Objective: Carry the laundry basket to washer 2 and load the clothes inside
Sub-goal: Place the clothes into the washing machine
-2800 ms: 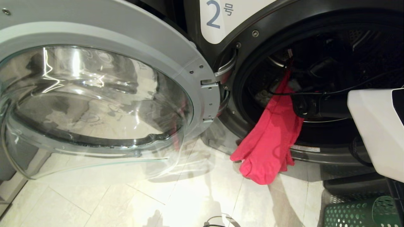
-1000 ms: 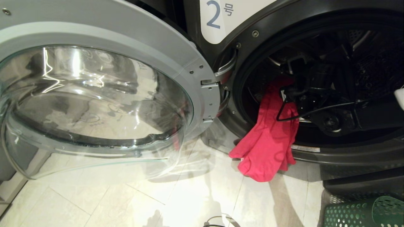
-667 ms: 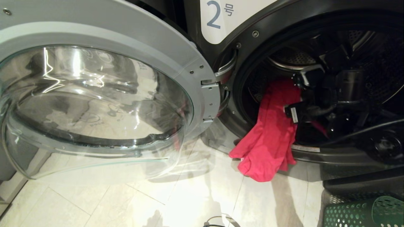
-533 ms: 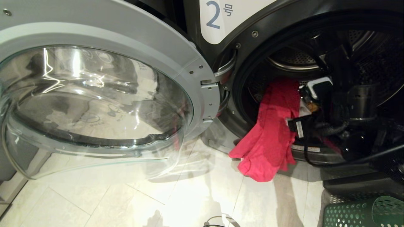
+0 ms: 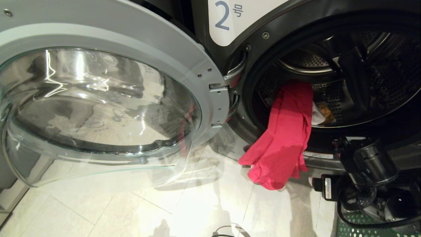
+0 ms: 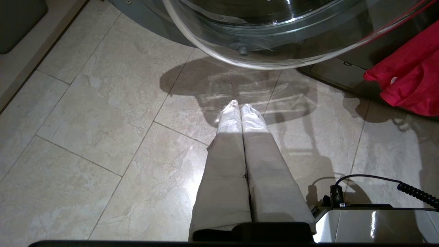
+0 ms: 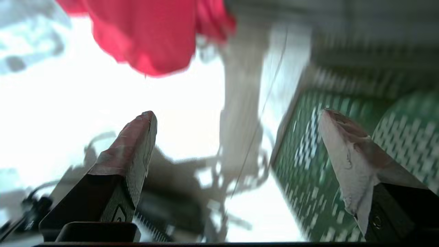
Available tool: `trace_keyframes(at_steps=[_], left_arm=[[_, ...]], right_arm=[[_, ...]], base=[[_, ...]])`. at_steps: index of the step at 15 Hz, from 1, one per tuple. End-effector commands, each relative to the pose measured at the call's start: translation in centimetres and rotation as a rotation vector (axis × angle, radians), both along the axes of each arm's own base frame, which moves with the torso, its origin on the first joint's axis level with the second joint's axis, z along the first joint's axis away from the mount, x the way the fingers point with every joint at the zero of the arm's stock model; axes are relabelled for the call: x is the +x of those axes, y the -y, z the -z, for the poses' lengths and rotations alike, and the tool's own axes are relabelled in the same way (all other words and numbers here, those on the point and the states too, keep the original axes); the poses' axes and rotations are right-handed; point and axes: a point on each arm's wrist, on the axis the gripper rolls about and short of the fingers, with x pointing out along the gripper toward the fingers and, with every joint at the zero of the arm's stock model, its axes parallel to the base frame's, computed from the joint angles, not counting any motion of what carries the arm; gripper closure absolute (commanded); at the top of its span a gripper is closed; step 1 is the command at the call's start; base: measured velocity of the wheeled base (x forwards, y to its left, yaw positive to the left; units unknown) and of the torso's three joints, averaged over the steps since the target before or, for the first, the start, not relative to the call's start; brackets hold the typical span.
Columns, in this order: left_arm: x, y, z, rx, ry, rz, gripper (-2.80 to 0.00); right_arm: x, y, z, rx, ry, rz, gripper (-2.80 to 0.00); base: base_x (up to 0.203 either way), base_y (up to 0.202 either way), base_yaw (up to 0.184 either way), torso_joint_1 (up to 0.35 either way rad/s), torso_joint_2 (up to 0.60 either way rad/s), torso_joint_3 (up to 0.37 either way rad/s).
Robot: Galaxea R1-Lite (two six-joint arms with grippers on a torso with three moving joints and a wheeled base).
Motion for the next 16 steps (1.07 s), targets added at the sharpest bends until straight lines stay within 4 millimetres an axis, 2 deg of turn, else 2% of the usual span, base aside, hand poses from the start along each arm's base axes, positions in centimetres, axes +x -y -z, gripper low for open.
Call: trace_keyframes(at_steps=[1, 4, 8, 10, 13, 16], left_arm=[[0.0, 0.0, 0.0, 0.000, 0.000, 0.000, 0.00], [0.0, 0.0, 0.0, 0.000, 0.000, 0.000, 0.00], [0.0, 0.0, 0.0, 0.000, 0.000, 0.000, 0.00], [0.0, 0.0, 0.0, 0.000, 0.000, 0.000, 0.00], [0.0, 0.0, 0.0, 0.000, 0.000, 0.000, 0.00], [0.0, 0.0, 0.0, 0.000, 0.000, 0.000, 0.00]], right_arm=[[0.2, -0.8, 1.6, 0.050, -0.074, 0.055, -2.80], [1.5, -2.3, 3.9, 0.127, -0.174, 0.051, -2.80], [5.7, -5.7, 6.3, 0.223, -0.130, 0.039, -2.80], [7.4, -6.9, 7.8, 0.226, -0.121, 0.053, -2.80], [10.1, -8.3, 8.7, 0.188, -0.043, 0.128, -2.80], [11.1, -9.0, 10.0, 0.158, -0.047, 0.134, -2.80]], base=[[0.000, 0.000, 0.000, 0.000, 0.00, 0.000], [0.000, 0.000, 0.000, 0.000, 0.00, 0.000], [0.000, 0.000, 0.000, 0.000, 0.00, 0.000], [0.000, 0.000, 0.000, 0.000, 0.00, 0.000], [0.000, 0.000, 0.000, 0.000, 0.00, 0.000], [0.000, 0.000, 0.000, 0.000, 0.00, 0.000]])
